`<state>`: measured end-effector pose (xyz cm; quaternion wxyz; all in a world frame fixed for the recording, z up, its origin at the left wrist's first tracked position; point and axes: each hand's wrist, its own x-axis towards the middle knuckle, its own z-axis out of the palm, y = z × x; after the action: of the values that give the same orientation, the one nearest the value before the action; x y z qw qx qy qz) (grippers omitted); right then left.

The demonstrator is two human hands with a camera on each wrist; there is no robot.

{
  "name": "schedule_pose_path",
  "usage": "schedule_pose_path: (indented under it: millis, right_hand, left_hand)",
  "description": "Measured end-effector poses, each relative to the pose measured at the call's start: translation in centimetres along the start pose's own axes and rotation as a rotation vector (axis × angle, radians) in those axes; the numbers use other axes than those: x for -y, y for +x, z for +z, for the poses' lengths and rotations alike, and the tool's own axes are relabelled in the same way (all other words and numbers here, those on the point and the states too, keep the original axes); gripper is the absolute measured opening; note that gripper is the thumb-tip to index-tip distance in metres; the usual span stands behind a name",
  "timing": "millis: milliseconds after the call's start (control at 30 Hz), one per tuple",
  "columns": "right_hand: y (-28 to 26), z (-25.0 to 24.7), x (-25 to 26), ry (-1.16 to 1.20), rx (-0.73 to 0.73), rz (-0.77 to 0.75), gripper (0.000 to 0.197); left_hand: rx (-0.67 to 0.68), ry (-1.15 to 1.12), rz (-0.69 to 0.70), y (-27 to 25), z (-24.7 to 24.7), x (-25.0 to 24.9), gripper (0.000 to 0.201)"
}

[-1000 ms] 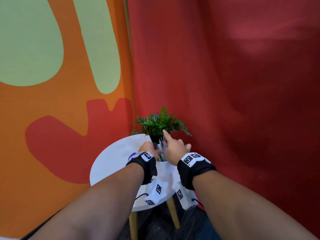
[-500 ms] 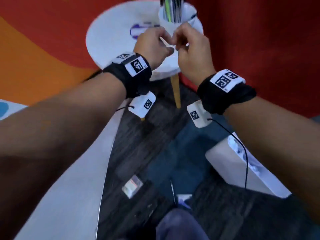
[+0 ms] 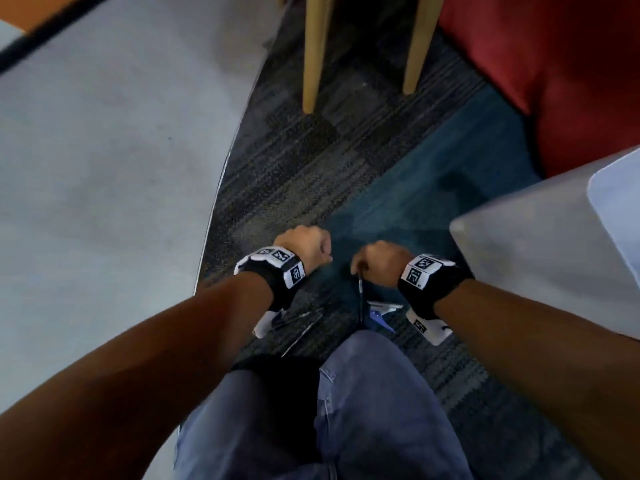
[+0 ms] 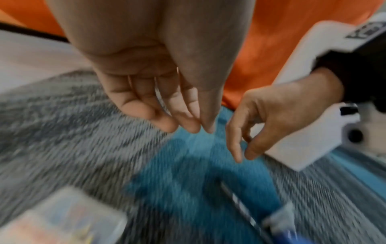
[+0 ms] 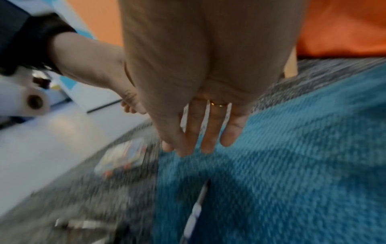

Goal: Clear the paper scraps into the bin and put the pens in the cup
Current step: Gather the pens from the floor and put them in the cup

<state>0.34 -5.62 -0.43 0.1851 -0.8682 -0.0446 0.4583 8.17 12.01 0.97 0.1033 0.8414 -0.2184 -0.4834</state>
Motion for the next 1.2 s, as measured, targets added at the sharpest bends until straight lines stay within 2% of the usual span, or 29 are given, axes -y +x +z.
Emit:
schedule_pose_path:
  millis: [67, 200, 267, 333, 400, 533, 733, 800, 933, 1067, 1200]
  right_hand:
    - [2.0, 2.5, 0.3, -0.111, 0.078, -0.038, 0.037]
    - [4.5, 6.1, 0.2, -0.271, 0.127, -0.158, 0.047]
    - [5.0, 6.6, 0.4, -0.347, 0.197, -0.182, 0.043]
    - [5.3, 6.8, 0.9, -0.461, 0.275, -0.16, 0.031]
    - [5.4, 6.8, 1.2, -0.397, 0.284, -0.104, 0.018]
    - [5.4, 7.4, 0.1, -0.246, 0.204, -0.065, 0.022]
    - [5.9, 7.9, 0.4, -0.183, 0.283, -0.023, 0.03]
    - [5.7, 7.9, 0.6, -0.171, 0.222, -0.034, 0.033]
    - [2.8, 5.5, 0.7, -0.232, 0.069, -0.066, 0.025]
    - [-2.0, -0.2, 0.7, -0.109, -0.114, 0.017, 0.023]
    - [-6.4, -7.0, 0.9, 0.052, -0.278, 0.088, 0.019]
  left_hand:
    - [0.078, 0.058, 0.001, 0.6, 3.4, 2.4, 0.009]
    - [0.106, 0.146, 0.053, 0.9, 7.8, 4.4, 0.019]
    - [0.124, 0.167, 0.05, 1.1, 9.2, 4.8, 0.021]
    - [0.148, 0.163, 0.04, 1.2, 10.3, 5.1, 0.023]
    - [0.155, 0.143, 0.031, 1.1, 11.0, 5.1, 0.024]
    - [0.146, 0.199, -0.002, 1.1, 11.9, 4.6, 0.036]
    - [0.105, 0.241, -0.054, 0.9, 11.8, 3.3, 0.027]
    - [0.075, 0.175, -0.068, 0.2, 11.3, 2.7, 0.028]
    - [-0.016, -0.079, -0.077, -1.9, 8.4, 1.2, 0.019]
    - [-0.172, -0.232, -0.068, -4.6, 3.7, -1.1, 0.024]
    - [-0.322, -0.336, -0.019, -7.4, -3.9, -4.8, 0.022]
